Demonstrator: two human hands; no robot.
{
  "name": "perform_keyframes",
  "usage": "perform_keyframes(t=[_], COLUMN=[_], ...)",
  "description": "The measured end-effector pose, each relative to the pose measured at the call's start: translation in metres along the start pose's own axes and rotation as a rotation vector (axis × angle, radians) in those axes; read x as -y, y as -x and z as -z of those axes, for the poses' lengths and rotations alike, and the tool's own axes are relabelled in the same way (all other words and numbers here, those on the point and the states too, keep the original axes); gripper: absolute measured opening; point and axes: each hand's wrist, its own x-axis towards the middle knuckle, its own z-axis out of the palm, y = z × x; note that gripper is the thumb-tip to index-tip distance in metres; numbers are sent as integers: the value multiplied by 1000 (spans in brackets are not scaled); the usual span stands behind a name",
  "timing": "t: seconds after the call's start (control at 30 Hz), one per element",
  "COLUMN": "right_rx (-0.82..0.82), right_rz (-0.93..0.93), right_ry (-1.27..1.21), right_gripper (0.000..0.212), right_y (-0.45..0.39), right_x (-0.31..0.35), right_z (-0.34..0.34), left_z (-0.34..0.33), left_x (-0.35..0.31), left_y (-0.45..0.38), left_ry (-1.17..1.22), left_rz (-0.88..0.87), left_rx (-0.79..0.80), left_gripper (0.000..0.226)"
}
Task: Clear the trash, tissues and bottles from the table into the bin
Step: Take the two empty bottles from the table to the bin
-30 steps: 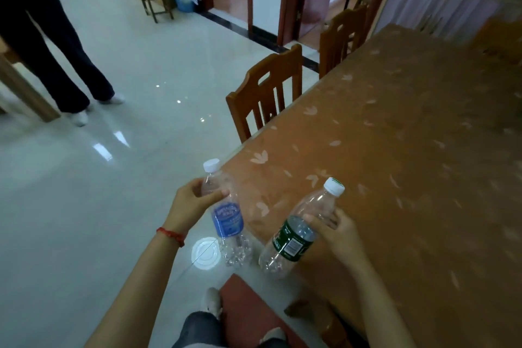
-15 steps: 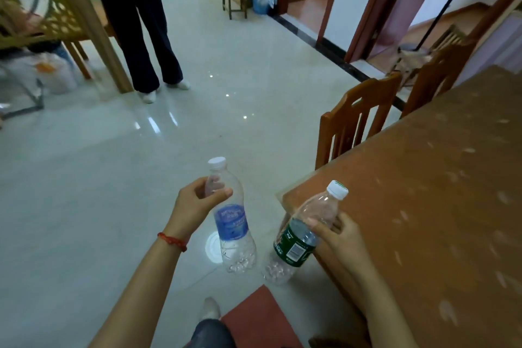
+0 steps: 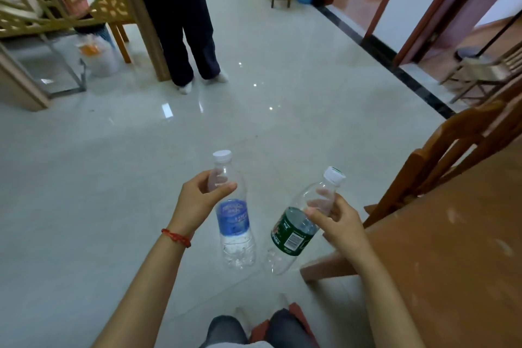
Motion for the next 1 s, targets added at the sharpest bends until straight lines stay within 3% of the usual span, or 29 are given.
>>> perform_keyframes(t=[0.6, 1.0], right_rx=[36, -126], right_rz=[26, -40], right_ry=[12, -80], right_gripper=[47, 51], right_y=[-240, -366], right_x=[67, 96], right_z=[2, 11], left_z=[-18, -59], left_x=[-59, -101], left_y=[-224, -391], left_ry=[-6, -12], left_rz=[-18, -39], left_rx=[-5, 167], left_gripper=[19, 16])
